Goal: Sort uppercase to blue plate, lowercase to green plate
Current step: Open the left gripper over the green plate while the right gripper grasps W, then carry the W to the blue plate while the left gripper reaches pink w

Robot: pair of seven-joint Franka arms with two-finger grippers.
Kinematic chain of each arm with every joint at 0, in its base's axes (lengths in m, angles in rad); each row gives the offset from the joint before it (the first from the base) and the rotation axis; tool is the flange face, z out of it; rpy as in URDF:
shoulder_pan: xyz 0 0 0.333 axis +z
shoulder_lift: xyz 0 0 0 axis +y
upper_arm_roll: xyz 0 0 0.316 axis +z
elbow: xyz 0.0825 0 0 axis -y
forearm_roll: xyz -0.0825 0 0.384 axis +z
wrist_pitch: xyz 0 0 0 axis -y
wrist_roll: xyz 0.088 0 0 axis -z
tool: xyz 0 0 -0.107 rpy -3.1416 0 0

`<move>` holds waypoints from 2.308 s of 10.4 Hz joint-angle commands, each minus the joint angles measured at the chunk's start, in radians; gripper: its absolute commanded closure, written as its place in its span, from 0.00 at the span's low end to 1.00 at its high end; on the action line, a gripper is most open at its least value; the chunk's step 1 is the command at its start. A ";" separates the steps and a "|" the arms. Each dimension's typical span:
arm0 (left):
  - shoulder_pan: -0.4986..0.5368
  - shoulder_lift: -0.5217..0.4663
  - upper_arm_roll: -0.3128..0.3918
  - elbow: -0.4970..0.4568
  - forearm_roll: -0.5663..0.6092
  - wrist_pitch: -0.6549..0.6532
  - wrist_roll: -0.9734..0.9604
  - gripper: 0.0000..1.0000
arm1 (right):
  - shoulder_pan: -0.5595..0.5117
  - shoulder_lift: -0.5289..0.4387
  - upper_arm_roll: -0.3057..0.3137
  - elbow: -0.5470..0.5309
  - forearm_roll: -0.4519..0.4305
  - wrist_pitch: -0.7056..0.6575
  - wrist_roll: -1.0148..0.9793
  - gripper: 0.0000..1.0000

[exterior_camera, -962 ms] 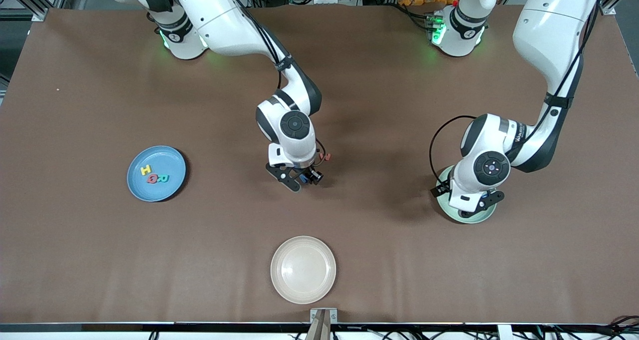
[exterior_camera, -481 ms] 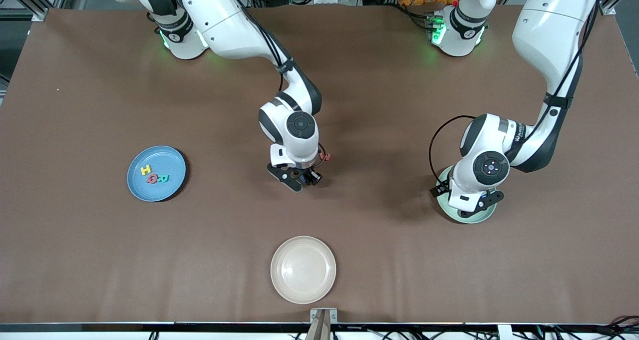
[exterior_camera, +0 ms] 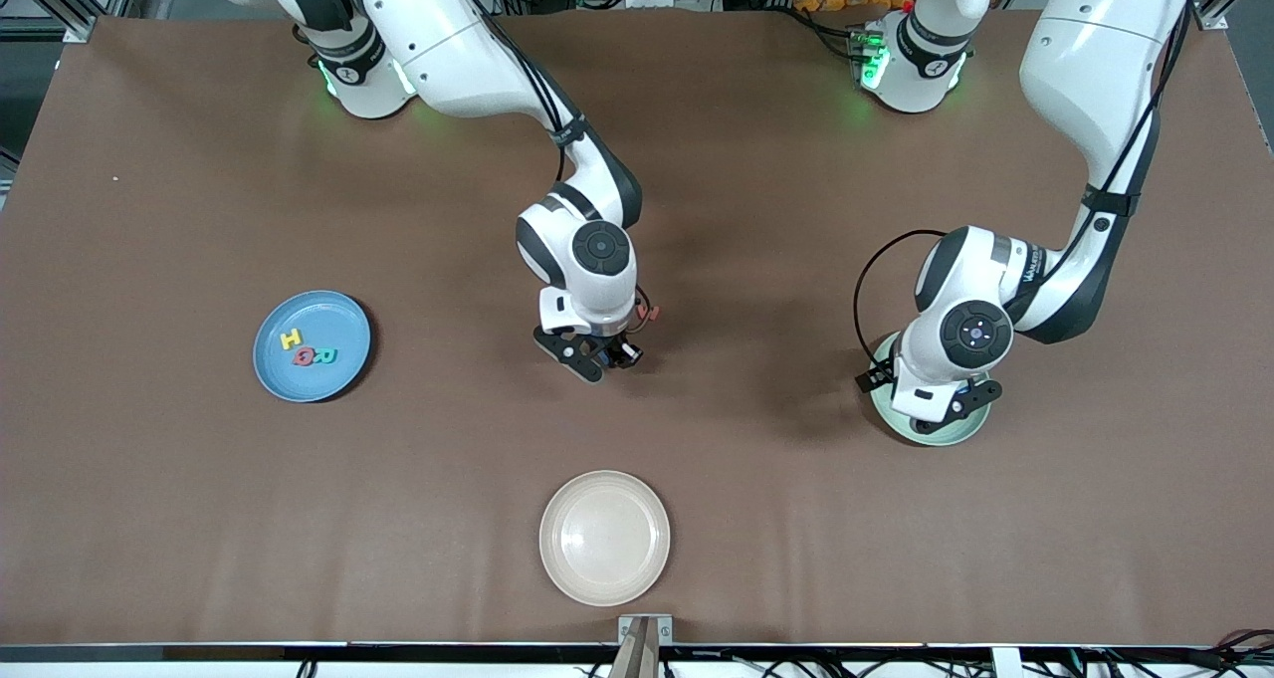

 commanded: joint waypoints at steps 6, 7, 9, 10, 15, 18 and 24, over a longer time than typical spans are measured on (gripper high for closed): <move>-0.038 -0.004 0.001 0.010 0.016 0.009 -0.038 0.00 | 0.008 0.027 -0.001 0.027 -0.043 -0.010 0.015 0.83; -0.040 -0.004 -0.001 0.012 0.014 0.008 -0.046 0.00 | 0.005 0.026 -0.001 0.029 -0.041 -0.016 0.006 0.84; -0.055 -0.004 0.001 0.013 0.013 0.009 -0.068 0.00 | 0.000 0.021 0.000 0.038 -0.035 -0.023 -0.037 0.90; -0.055 -0.004 -0.001 0.017 0.011 0.009 -0.069 0.00 | 0.000 0.021 0.000 0.039 -0.035 -0.027 -0.038 0.92; -0.077 0.004 -0.001 0.038 0.010 0.009 -0.118 0.00 | -0.019 0.004 0.000 0.067 -0.018 -0.127 -0.180 1.00; -0.095 0.008 -0.001 0.044 0.010 0.009 -0.160 0.00 | -0.058 -0.042 0.000 0.061 -0.018 -0.260 -0.401 1.00; -0.202 0.057 -0.001 0.090 0.008 0.009 -0.395 0.00 | -0.206 -0.340 -0.012 -0.227 -0.018 -0.316 -0.789 1.00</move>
